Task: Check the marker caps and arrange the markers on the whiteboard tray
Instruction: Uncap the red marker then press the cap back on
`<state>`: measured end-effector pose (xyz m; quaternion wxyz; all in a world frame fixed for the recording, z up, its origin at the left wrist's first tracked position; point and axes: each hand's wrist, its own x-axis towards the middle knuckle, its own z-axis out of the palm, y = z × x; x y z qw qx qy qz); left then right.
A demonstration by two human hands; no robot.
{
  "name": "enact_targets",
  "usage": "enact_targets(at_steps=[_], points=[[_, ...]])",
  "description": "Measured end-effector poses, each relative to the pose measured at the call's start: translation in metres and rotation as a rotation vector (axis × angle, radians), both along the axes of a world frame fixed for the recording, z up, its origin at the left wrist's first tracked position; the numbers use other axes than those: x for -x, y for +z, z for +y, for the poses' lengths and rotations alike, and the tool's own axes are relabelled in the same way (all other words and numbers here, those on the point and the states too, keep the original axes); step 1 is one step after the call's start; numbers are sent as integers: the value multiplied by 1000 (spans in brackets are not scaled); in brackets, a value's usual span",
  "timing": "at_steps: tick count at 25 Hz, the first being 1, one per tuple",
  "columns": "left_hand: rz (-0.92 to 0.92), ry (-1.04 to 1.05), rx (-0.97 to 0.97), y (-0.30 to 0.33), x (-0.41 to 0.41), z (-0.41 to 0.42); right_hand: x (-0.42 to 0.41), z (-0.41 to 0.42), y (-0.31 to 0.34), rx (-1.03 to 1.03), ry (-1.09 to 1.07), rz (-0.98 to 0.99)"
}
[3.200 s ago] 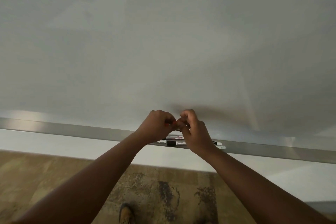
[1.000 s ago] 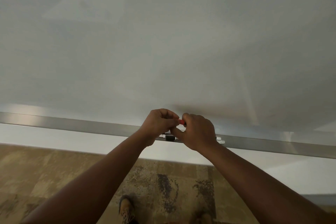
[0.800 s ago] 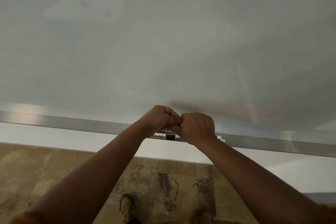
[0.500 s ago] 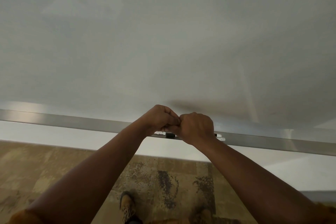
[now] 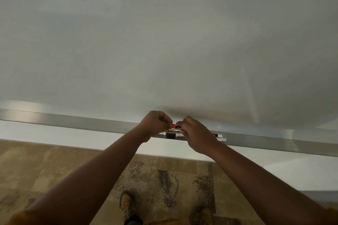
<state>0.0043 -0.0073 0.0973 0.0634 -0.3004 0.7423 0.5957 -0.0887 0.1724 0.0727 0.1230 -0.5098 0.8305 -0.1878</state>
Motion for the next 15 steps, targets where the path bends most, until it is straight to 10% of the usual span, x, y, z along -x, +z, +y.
enact_targets(at_steps=[7,15], points=[[-109,-205,695,-47,-12,-11,12,13,-37,-98,-175,179],[-148,-352,932,-79,-22,-23,17,10,-63,-186,-168,230]])
